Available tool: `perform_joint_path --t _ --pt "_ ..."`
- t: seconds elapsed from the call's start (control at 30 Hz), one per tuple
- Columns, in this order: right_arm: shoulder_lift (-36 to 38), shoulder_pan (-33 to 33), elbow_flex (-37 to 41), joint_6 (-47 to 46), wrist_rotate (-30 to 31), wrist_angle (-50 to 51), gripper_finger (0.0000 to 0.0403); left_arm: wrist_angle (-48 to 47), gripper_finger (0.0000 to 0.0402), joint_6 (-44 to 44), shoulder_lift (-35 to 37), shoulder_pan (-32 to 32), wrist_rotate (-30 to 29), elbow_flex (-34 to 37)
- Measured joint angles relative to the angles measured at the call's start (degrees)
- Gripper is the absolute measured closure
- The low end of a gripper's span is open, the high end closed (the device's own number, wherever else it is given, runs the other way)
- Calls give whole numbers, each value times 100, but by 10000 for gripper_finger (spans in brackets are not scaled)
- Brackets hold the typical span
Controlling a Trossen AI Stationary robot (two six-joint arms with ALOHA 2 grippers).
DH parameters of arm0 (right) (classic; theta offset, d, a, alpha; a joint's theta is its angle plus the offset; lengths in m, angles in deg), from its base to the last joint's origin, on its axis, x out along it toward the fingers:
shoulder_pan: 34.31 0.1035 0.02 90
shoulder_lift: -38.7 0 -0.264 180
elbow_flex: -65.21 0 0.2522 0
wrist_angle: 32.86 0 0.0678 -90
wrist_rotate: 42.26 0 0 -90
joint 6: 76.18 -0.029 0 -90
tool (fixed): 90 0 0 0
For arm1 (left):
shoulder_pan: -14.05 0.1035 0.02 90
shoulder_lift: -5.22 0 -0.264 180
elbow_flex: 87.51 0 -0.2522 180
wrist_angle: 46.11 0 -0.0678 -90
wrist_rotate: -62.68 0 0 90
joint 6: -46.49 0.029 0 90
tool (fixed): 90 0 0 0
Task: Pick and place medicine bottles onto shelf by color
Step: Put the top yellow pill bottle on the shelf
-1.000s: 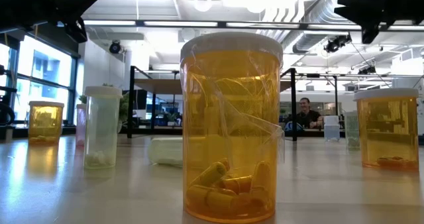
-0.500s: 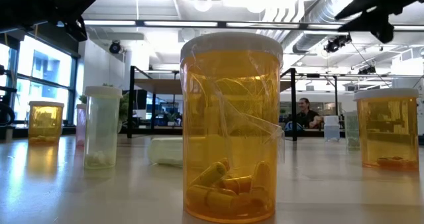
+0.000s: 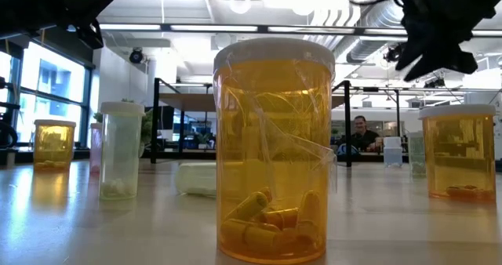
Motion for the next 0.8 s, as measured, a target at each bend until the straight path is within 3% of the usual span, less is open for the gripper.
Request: perform_joint_path --t 0.5,0.8 --pt "-1140 9 0 -595 21 284 268 164 401 -90 0 2 11 0" --pt "-1708 426 0 -871 2 117 268 165 401 -93 0 1 12 0"
